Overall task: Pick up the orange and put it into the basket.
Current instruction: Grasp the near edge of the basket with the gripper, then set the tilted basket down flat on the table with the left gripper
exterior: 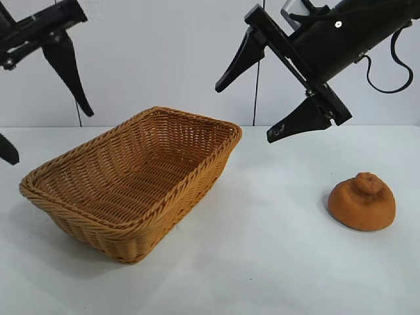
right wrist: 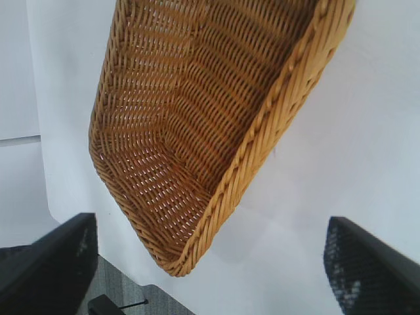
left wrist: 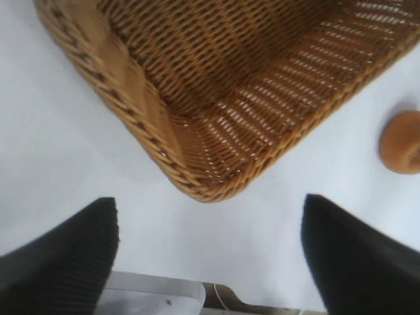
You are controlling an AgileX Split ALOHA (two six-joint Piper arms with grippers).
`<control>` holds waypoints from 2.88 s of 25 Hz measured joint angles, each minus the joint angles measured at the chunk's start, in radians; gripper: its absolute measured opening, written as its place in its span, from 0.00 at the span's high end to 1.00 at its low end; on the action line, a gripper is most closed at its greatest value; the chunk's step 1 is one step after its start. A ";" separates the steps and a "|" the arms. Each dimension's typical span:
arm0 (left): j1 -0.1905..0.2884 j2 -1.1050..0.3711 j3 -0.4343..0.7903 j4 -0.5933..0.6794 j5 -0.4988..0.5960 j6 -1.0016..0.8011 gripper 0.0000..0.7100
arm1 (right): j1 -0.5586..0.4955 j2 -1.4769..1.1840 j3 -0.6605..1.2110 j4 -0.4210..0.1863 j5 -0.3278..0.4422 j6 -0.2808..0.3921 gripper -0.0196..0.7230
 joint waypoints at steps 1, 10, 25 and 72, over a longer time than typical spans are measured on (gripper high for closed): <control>-0.009 0.000 0.010 0.043 -0.018 -0.052 0.23 | 0.000 0.000 0.000 0.000 0.000 0.000 0.11; -0.022 0.003 0.105 0.196 -0.156 -0.332 0.23 | 0.000 0.000 0.000 0.002 -0.008 0.000 0.11; -0.022 0.228 0.109 0.202 -0.270 -0.343 0.23 | 0.000 0.000 0.000 0.002 -0.019 0.000 0.11; 0.162 0.383 -0.191 -0.003 -0.135 0.208 0.88 | 0.000 0.000 0.000 0.005 -0.020 0.000 0.11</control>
